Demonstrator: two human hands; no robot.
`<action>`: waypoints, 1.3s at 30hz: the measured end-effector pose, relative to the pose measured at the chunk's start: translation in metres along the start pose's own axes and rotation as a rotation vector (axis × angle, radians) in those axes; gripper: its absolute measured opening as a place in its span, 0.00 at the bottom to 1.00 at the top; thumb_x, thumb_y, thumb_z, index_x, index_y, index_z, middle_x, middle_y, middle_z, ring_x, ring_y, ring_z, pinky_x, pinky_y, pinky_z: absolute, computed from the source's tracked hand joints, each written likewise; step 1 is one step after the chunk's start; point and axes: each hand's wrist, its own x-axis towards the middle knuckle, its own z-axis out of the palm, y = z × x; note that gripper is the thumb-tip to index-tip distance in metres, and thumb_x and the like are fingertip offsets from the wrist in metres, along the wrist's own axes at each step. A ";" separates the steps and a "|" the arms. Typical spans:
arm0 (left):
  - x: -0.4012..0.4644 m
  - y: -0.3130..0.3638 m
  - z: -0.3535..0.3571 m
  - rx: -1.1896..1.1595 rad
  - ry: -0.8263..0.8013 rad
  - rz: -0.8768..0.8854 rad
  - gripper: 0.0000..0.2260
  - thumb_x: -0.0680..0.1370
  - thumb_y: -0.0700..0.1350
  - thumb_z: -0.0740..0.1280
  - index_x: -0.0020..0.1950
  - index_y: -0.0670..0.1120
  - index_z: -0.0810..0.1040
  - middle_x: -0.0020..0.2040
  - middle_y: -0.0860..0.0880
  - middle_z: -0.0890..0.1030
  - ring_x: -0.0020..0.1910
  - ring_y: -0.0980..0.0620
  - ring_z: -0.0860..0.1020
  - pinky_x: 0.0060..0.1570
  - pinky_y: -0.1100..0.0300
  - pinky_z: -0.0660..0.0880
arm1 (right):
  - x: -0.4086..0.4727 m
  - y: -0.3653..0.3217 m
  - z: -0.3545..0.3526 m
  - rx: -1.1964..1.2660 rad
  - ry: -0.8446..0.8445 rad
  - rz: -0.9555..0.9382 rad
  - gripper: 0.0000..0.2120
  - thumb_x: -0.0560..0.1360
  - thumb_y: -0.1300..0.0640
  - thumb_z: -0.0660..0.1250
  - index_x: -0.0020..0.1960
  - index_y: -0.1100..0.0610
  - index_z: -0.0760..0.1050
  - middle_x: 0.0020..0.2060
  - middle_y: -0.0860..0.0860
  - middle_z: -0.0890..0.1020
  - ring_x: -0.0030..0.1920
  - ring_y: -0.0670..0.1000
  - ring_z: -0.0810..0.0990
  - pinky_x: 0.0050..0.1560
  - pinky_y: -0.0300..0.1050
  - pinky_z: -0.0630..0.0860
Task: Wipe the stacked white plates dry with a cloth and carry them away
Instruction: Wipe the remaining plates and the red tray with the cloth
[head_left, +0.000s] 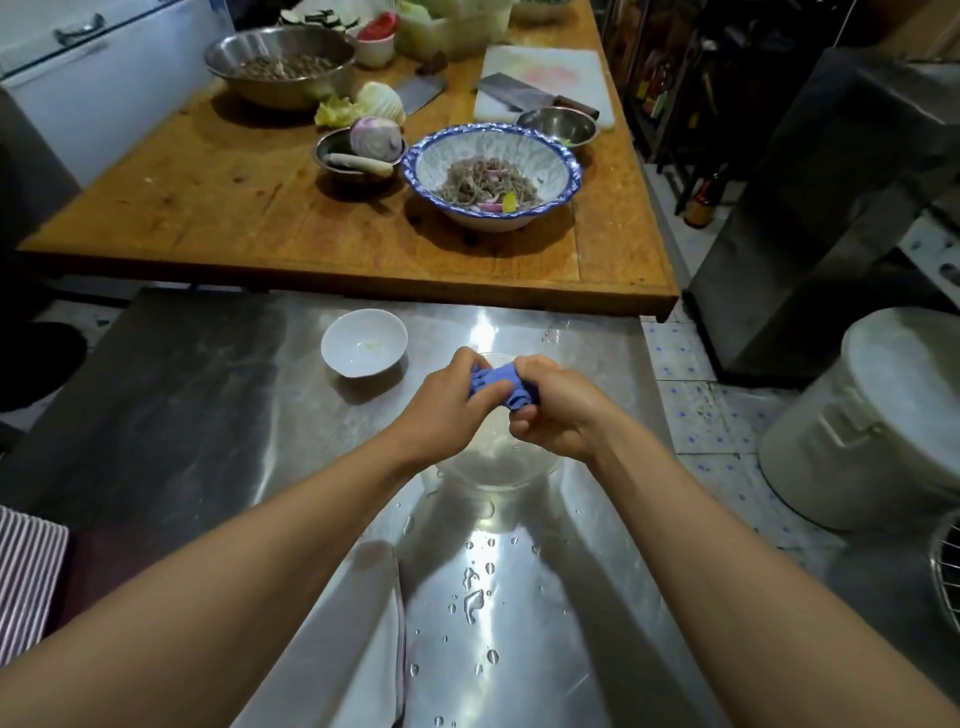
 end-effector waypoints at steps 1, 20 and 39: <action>-0.001 0.003 -0.001 -0.181 -0.015 -0.100 0.09 0.80 0.49 0.61 0.46 0.44 0.68 0.33 0.49 0.73 0.28 0.54 0.69 0.30 0.63 0.64 | -0.004 0.001 -0.002 -0.034 -0.032 -0.061 0.08 0.81 0.59 0.54 0.51 0.58 0.72 0.32 0.54 0.74 0.23 0.45 0.67 0.25 0.37 0.70; -0.023 0.027 -0.013 -0.846 -0.371 -0.366 0.13 0.83 0.44 0.54 0.41 0.42 0.68 0.31 0.48 0.66 0.22 0.60 0.60 0.20 0.70 0.59 | 0.000 0.008 0.007 -0.610 0.073 -0.371 0.16 0.81 0.47 0.54 0.39 0.57 0.62 0.31 0.53 0.66 0.27 0.49 0.64 0.26 0.42 0.62; 0.007 -0.009 0.001 0.807 -0.052 0.244 0.15 0.78 0.41 0.61 0.48 0.48 0.53 0.30 0.52 0.63 0.24 0.54 0.59 0.24 0.58 0.50 | 0.024 0.001 0.015 -0.536 0.226 -0.006 0.12 0.77 0.61 0.52 0.36 0.60 0.65 0.26 0.54 0.66 0.24 0.50 0.58 0.26 0.38 0.55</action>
